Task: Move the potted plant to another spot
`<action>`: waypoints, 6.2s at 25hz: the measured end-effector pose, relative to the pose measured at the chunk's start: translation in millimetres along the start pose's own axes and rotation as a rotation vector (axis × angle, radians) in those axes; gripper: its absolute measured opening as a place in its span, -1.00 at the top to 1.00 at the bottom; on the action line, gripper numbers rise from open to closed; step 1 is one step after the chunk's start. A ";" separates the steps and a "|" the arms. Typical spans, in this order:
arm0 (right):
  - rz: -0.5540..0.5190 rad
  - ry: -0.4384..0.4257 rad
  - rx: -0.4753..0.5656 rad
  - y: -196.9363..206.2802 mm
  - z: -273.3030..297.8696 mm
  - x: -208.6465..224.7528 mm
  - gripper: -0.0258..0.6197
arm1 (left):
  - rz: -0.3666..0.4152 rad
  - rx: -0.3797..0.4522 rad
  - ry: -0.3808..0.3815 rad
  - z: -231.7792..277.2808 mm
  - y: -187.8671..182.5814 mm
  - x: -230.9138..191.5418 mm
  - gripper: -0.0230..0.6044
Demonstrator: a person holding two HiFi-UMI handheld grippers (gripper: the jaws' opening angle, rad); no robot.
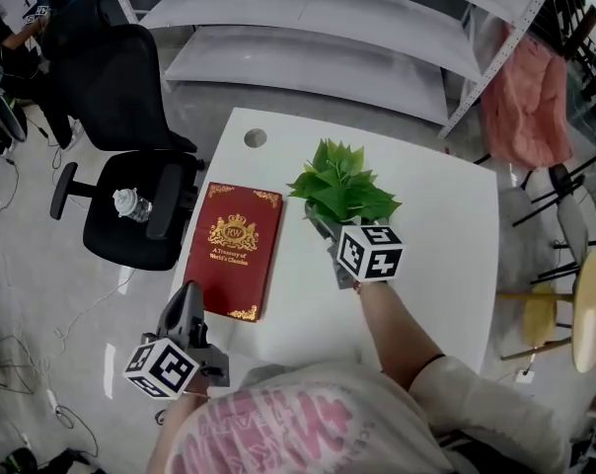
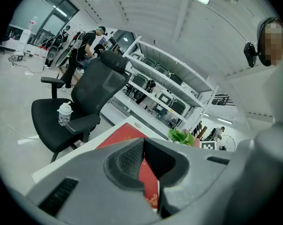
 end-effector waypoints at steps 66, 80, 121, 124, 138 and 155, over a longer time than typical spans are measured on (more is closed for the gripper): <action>-0.327 0.262 -0.184 8.1 36.8 -63.2 -0.72 | 0.052 -0.076 0.260 63.7 -77.4 -57.7 0.91; -0.111 0.292 -0.083 10.1 22.3 -45.6 -0.72 | 0.054 -0.080 0.261 60.0 -74.6 -57.7 0.91; -0.009 0.305 -0.068 18.3 3.0 -53.3 -0.90 | 0.059 -0.076 0.334 62.3 -81.1 -46.1 0.91; 0.001 0.322 -0.060 17.2 -4.0 -56.7 -0.90 | 0.065 -0.079 0.354 62.2 -82.5 -43.8 0.91; -0.005 0.375 -0.019 19.3 -38.1 -98.2 -0.90 | 0.138 -0.111 0.549 63.6 -79.4 -12.2 0.91; 0.151 0.342 0.156 34.2 -104.6 -142.7 -0.89 | 0.155 -0.146 0.676 40.3 -45.9 18.9 0.91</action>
Point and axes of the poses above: the fingertips, and each gripper's own axes: z forward along the fingers, x to its right, y out of its underside, the point moved 6 cm from there along -z, backward along the fingers, and after that the axes turned 13 degrees about -y, right-handed, at the moved point
